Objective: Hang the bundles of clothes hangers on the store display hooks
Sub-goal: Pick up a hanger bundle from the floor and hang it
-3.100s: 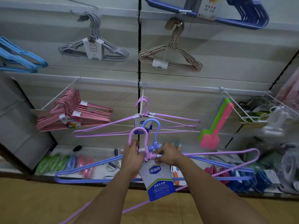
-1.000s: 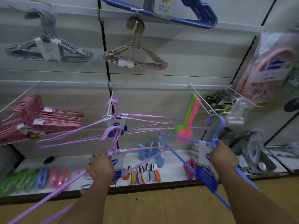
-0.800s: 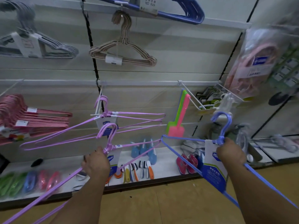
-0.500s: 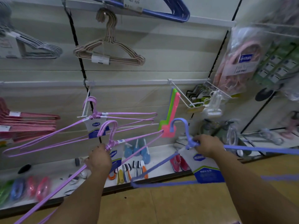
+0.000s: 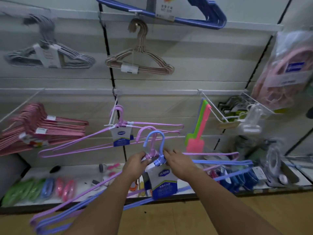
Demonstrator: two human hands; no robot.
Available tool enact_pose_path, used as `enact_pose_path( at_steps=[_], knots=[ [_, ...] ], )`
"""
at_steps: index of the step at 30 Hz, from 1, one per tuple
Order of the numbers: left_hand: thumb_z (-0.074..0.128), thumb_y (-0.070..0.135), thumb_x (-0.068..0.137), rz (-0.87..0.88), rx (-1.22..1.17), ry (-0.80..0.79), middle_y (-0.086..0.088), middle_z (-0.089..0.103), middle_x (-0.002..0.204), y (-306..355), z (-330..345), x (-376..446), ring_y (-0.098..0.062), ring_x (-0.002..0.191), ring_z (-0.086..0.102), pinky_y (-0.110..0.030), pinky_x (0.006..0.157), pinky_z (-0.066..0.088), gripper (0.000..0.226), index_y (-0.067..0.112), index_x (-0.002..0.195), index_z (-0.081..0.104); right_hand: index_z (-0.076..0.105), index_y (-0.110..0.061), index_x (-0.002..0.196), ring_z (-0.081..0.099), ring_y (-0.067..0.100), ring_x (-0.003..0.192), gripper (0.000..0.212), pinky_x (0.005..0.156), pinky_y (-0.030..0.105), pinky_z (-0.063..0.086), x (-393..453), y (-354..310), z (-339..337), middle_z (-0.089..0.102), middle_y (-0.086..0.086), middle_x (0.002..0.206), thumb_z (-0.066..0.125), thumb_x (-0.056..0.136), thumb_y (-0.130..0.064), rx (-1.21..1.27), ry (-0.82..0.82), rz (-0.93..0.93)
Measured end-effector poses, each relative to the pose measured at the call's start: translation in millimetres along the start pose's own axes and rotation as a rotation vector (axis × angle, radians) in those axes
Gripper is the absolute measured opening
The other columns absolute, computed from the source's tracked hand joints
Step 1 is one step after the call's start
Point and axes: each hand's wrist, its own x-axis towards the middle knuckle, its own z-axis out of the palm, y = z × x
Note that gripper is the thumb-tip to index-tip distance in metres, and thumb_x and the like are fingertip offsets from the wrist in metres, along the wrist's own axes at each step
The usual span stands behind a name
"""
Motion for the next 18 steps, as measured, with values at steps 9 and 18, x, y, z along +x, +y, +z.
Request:
enact_pose_path(
  at_steps=[9, 18],
  knots=[
    [0.051, 0.051, 0.087, -0.049, -0.069, -0.111, -0.002, 0.059, 0.102, 6.3, -19.2, -5.6, -0.024, 0.094, 0.056, -0.037, 0.082, 0.046, 0.031, 0.024, 0.102, 0.049, 0.057, -0.013, 0.120, 0.057, 0.028, 0.096, 0.044, 0.088, 0.036, 0.041, 24.0, -15.2, 5.9, 0.062, 0.007, 0.106, 0.068, 0.078, -0.018, 0.025, 0.188, -0.034],
    [0.047, 0.044, 0.094, -0.012, 0.438, 0.022, -0.001, 0.047, 0.130, -46.6, -30.0, -6.3, -0.020, 0.116, 0.048, -0.034, 0.092, 0.043, 0.049, 0.026, 0.137, 0.033, 0.034, -0.019, 0.137, 0.041, 0.026, 0.117, 0.043, 0.098, 0.035, 0.031, 61.8, -46.3, 27.9, 0.043, 0.005, 0.133, 0.040, 0.095, -0.013, 0.068, 0.091, -0.019]
  ],
)
